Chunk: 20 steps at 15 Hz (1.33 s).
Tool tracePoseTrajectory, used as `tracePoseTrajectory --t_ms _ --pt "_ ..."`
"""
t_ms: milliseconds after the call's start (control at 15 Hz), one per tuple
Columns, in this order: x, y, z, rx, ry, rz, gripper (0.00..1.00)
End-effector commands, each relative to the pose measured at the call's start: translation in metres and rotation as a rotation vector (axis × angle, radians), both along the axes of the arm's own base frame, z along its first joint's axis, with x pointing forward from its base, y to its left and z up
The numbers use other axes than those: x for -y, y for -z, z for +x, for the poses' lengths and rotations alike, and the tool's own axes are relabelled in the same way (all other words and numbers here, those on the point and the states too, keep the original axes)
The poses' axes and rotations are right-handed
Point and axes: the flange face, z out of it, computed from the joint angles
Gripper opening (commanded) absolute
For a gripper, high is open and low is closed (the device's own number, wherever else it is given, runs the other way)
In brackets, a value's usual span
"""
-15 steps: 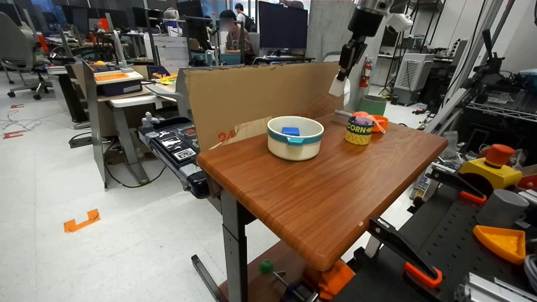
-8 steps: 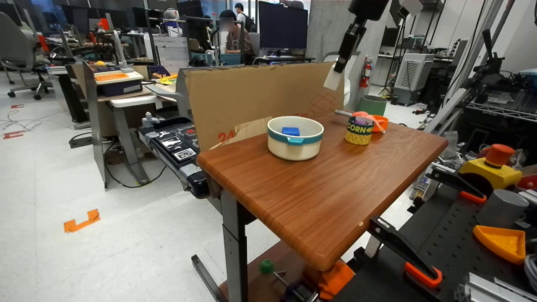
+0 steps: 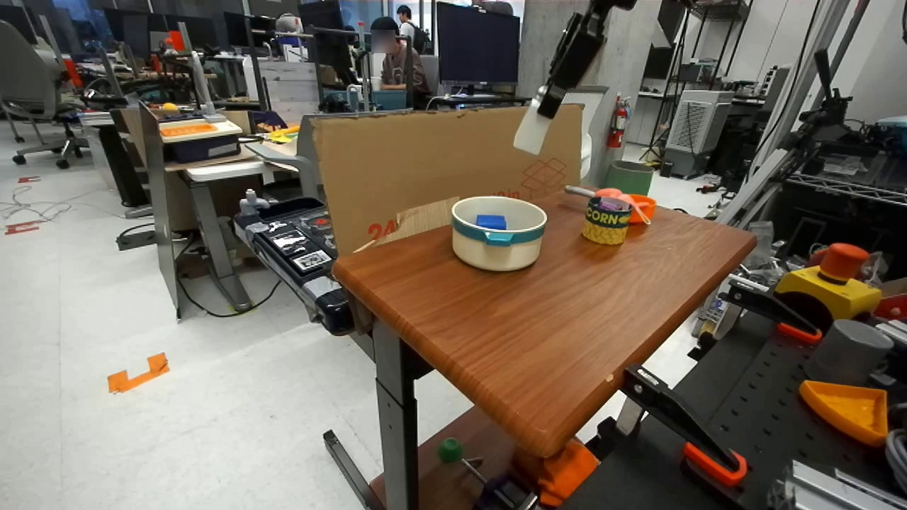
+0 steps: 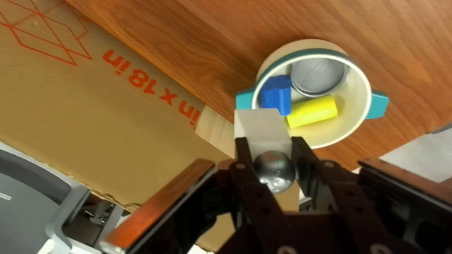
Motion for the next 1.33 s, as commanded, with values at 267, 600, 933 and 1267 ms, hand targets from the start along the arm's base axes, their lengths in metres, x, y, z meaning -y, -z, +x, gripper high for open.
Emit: tracePoseTrajectory --t_ms 267,600,933,1267 --pt "-0.045 0.025 -0.011 -0.049 -0.141 0.057 0.08" --pt "-0.039 0.041 -0.009 -0.083 -0.128 0.029 0.08" --pt "-0.03 0.047 -0.009 -0.094 -0.132 -0.001 0.72" --pt "-0.025 0.04 -0.01 -0.076 -0.136 -0.009 1.0"
